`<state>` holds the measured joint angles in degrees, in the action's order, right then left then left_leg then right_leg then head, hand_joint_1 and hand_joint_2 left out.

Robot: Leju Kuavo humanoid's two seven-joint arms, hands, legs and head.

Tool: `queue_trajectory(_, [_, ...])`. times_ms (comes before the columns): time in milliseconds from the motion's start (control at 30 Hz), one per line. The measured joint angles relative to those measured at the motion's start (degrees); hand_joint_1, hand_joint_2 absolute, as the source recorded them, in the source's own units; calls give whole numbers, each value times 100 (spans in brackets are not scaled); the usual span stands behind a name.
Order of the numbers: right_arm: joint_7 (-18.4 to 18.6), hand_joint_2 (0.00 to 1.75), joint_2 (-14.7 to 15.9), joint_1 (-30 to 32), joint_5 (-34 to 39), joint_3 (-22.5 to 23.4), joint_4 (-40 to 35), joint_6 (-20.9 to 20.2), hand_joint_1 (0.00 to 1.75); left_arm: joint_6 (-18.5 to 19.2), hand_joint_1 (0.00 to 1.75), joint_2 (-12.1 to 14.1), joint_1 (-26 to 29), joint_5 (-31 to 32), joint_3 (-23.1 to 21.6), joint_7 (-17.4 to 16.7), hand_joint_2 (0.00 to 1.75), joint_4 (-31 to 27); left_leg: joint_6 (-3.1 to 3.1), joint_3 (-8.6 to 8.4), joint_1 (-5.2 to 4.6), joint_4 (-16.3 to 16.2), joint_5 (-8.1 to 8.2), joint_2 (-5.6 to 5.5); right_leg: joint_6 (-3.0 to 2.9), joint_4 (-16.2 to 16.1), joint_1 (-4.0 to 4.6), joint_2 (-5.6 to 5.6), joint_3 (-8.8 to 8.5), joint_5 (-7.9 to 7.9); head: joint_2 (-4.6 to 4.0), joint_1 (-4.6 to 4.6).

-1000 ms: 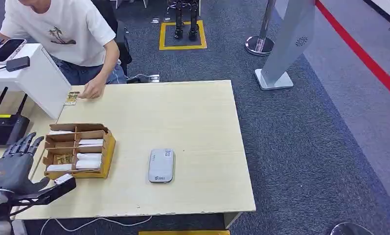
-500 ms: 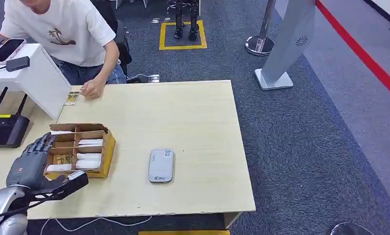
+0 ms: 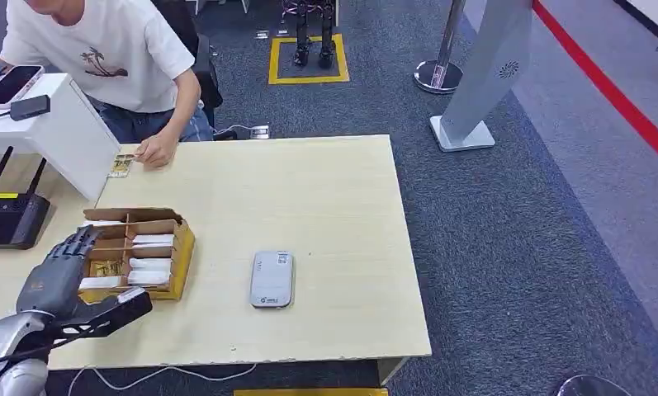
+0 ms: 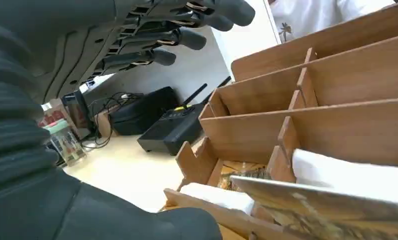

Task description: Pass the card to the sensor for recognition and then transmit it.

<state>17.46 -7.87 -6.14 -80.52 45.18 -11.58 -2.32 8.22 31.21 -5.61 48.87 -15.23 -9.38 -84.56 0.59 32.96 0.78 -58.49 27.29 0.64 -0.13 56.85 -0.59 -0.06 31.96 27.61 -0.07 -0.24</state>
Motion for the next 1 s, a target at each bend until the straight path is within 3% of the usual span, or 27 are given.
queue_trajectory(433, [11, 0, -2, -2, 0, 0, 0, -2, 0, 103, 0, 98, -68, -244, -63, 24, 175, 0, 0, 0, 0, 0, 0, -1, 0, 0, 0, -1, 0, 0, -2, 0])
queue_trajectory(1000, [4, 0, -2, -2, 33, -2, 0, -2, 0, 138, 0, 144, -99, -555, -513, 160, 175, -72, 0, 0, 0, 0, 0, -1, 0, 0, 0, 0, 0, 0, 0, 0])
